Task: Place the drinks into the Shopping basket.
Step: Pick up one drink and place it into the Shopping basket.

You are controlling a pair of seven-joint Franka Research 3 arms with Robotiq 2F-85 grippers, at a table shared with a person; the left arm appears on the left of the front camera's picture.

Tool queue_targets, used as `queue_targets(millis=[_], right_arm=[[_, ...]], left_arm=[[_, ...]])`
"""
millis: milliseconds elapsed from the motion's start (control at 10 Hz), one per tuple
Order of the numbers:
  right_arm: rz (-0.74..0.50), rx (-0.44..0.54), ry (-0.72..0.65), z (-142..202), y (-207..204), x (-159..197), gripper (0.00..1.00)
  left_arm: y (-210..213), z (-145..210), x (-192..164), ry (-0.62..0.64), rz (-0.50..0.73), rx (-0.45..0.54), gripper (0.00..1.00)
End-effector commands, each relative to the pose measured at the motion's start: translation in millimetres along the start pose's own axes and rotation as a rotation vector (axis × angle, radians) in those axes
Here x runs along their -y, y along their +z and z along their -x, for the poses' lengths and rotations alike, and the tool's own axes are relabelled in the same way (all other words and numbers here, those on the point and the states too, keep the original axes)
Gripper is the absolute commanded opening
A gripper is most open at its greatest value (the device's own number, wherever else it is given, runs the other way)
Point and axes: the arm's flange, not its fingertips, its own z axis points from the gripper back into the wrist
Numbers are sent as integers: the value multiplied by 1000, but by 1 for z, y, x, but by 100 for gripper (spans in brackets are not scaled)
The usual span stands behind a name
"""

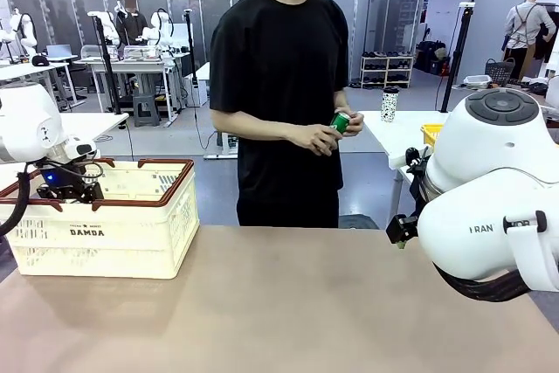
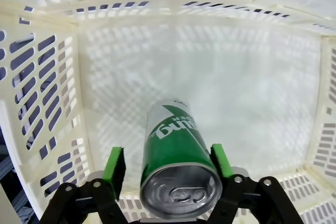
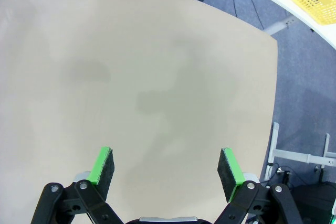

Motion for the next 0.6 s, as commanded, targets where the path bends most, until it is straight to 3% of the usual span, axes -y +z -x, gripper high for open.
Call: queue_targets(millis=[0,100,400,500], right_arm=[[2,-1,0,0,-1,0,100],[2,-1,0,0,-1,0,100],[2,-1,0,0,-1,0,100],[2,-1,0,0,-1,0,100]], left_arm=[[8,4,-6,15,8,10,81],[14,5,-7,17,1,20,100],[28,2,-5,47,-13,86,100],[20,0,-7,12,-8,32,100]])
